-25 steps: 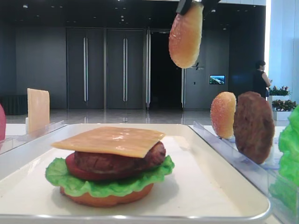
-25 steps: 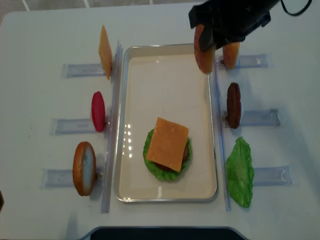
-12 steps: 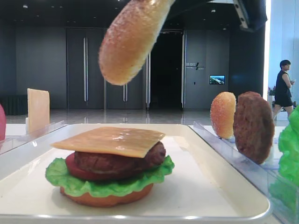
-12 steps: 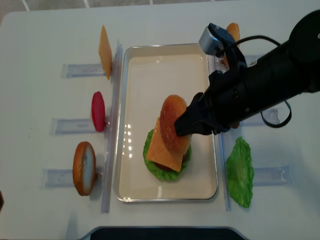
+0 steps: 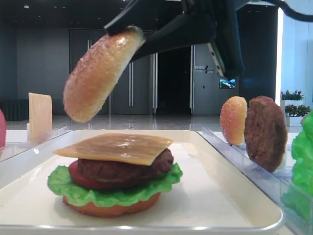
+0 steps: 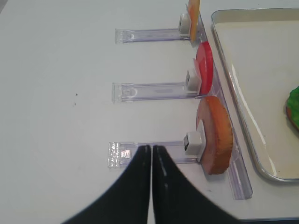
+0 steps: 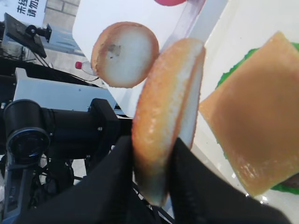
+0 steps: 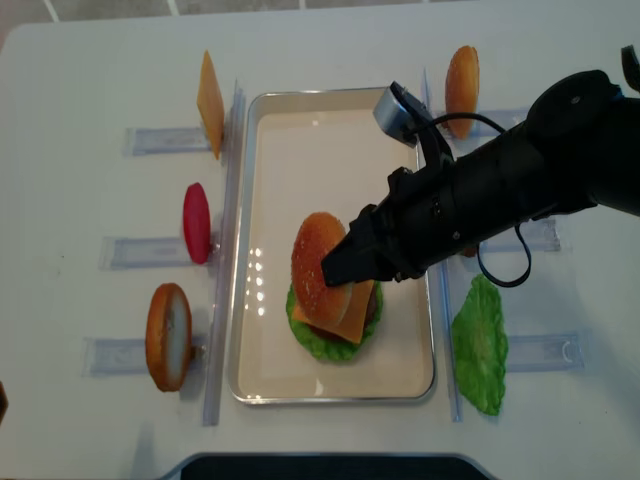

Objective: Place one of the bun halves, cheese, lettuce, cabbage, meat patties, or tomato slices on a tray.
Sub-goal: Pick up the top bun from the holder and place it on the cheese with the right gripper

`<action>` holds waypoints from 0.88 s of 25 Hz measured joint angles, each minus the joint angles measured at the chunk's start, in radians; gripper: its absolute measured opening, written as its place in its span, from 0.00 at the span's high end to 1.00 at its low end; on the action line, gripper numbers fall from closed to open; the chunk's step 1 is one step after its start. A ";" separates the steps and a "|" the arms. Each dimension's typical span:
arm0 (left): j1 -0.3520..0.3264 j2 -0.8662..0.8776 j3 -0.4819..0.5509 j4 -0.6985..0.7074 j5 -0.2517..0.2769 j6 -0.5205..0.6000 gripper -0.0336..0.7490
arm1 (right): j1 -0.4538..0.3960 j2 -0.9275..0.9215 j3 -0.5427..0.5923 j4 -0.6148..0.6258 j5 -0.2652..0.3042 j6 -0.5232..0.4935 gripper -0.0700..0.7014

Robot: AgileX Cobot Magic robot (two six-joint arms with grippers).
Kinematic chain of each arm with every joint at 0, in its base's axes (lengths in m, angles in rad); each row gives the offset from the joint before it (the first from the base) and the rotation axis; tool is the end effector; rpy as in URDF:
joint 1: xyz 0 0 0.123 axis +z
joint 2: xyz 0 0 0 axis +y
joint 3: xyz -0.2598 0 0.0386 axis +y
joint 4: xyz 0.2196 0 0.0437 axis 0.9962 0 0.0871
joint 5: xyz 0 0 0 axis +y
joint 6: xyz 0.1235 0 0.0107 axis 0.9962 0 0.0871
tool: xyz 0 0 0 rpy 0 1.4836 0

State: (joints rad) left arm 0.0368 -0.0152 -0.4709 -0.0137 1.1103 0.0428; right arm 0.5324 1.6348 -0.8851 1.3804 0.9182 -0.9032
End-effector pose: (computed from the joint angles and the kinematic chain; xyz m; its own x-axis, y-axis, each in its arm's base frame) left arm 0.0199 -0.0008 0.2354 -0.5118 0.0179 -0.8589 -0.0075 0.9997 0.0253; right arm 0.2037 0.2323 0.2012 -0.8925 -0.2698 -0.3615 -0.4467 0.4163 0.7919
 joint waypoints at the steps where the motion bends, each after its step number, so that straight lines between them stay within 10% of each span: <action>1: 0.000 0.000 0.000 0.000 0.000 0.000 0.96 | 0.000 0.016 0.000 0.010 0.003 -0.007 0.65; 22: 0.000 0.000 0.000 0.000 0.000 0.000 0.96 | -0.014 0.121 0.000 0.052 0.049 -0.073 0.65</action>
State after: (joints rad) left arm 0.0368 -0.0152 -0.4709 -0.0137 1.1103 0.0428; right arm 0.5183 1.7556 -0.8851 1.4325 0.9669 -0.9761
